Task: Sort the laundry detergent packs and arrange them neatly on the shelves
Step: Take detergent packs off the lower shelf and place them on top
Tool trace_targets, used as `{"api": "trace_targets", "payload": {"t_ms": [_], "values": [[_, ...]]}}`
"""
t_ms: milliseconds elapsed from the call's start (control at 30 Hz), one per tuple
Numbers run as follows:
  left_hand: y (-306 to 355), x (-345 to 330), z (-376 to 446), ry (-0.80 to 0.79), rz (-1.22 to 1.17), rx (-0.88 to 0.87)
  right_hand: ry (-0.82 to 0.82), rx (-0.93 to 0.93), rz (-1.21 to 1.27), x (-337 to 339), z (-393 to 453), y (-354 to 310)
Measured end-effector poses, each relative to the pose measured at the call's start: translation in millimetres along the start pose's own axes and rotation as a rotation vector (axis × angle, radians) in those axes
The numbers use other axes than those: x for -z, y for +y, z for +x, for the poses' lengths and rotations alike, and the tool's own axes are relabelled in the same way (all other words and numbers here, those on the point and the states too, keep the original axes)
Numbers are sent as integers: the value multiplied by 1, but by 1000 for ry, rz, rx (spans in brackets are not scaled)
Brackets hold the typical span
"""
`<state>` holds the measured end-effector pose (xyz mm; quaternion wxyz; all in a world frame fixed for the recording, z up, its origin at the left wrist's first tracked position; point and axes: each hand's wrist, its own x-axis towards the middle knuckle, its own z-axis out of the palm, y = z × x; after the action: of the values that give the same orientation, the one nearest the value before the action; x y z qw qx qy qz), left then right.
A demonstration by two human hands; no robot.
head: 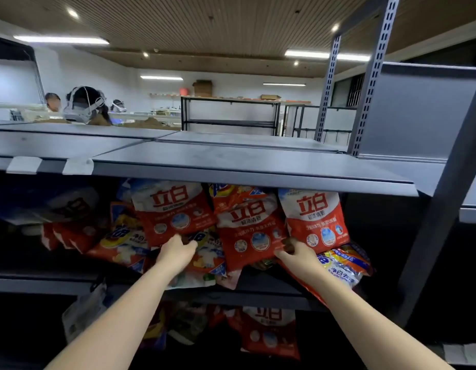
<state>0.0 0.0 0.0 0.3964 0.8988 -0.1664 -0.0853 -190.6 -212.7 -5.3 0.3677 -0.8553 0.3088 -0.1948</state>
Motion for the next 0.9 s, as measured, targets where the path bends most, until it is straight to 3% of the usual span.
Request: {"api": "trace_targets", "payload": {"t_ms": [200,367,500,633,733,900], "values": [[-8,6,16,-6,26,44,-43,-14,71,-21,17,-9],[-11,19,48,86,93,63,-71,-129,28,-33,55,-8],[-17,28,83,7,201,154,-18,-144,-24,-41,75,-3],[-27,28,112,16,-12,26,8,-133,-80,-46,87,1],[-34,24,122,63,-233,25,30,-161,-147,-54,93,2],[-39,27,137,47,-262,67,107,-185,-167,-65,100,-4]]}}
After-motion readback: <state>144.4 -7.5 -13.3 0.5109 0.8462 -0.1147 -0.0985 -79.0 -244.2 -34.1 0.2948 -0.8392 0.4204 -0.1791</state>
